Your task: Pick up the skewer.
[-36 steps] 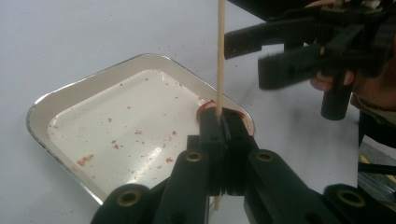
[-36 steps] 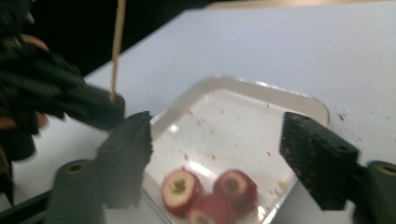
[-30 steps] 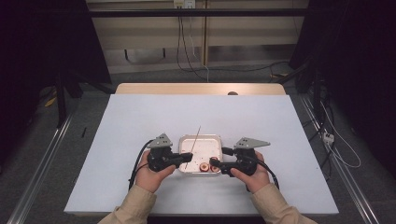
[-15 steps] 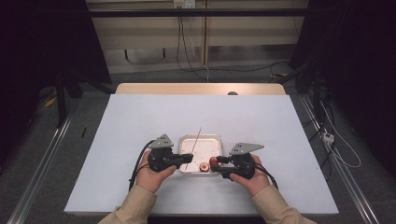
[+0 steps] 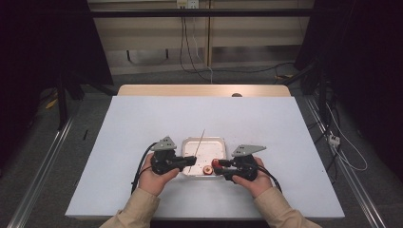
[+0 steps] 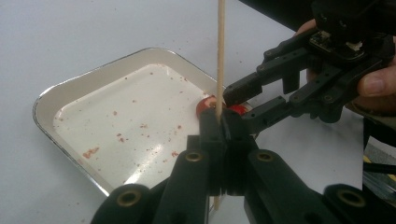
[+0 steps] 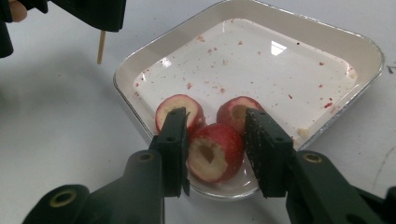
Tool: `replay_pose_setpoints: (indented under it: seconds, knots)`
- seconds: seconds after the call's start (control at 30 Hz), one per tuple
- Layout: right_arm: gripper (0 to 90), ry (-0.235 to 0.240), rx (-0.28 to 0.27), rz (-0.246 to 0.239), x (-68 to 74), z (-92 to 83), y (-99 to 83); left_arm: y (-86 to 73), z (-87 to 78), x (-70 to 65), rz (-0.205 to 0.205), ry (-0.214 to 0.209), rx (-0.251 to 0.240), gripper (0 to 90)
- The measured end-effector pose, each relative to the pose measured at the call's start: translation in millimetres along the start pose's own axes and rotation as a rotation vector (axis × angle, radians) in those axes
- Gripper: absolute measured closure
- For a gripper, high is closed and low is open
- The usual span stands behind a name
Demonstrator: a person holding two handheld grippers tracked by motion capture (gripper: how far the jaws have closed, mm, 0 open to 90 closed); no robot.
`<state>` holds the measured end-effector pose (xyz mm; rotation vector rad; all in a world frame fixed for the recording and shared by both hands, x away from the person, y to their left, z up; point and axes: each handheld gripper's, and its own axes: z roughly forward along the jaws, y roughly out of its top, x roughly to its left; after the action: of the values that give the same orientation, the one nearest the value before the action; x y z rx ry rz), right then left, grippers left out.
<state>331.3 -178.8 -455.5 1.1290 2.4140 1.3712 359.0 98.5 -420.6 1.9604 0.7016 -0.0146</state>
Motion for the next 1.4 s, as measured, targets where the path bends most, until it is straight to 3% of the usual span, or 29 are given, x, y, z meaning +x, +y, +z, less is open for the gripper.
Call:
replay_pose_setpoints:
  seconds: [0.13, 0.5, 0.8, 0.9, 1.13, 1.4]
  knots:
    - [61.5, 0.003, 0.005, 0.015, 0.6, -1.6, 0.0, 0.1, -0.2, -0.8, 0.002, 0.000, 0.001, 89.2]
    - [73.6, 0.036, 0.014, 0.021, 3.2, -4.7, 0.1, 0.3, -0.4, -2.2, -0.003, 0.002, -0.001, 89.1]
    - [71.1, 0.051, 0.036, 0.023, 7.8, 1.1, 6.0, 0.3, -0.9, -1.9, -0.002, 0.000, -0.001, 89.1]
    - [64.0, 0.048, 0.038, 0.034, 7.8, 2.4, 8.5, 0.5, -1.1, -1.9, -0.002, 0.000, 0.001, 89.1]
    - [63.7, 0.054, 0.059, 0.037, 7.1, 10.9, 13.7, 0.5, -1.6, -0.9, -0.004, -0.001, 0.000, 89.1]
    - [70.8, 0.056, 0.093, 0.046, 7.9, 12.3, 14.2, 0.3, -1.0, -1.4, 0.001, 0.003, 0.007, 89.1]
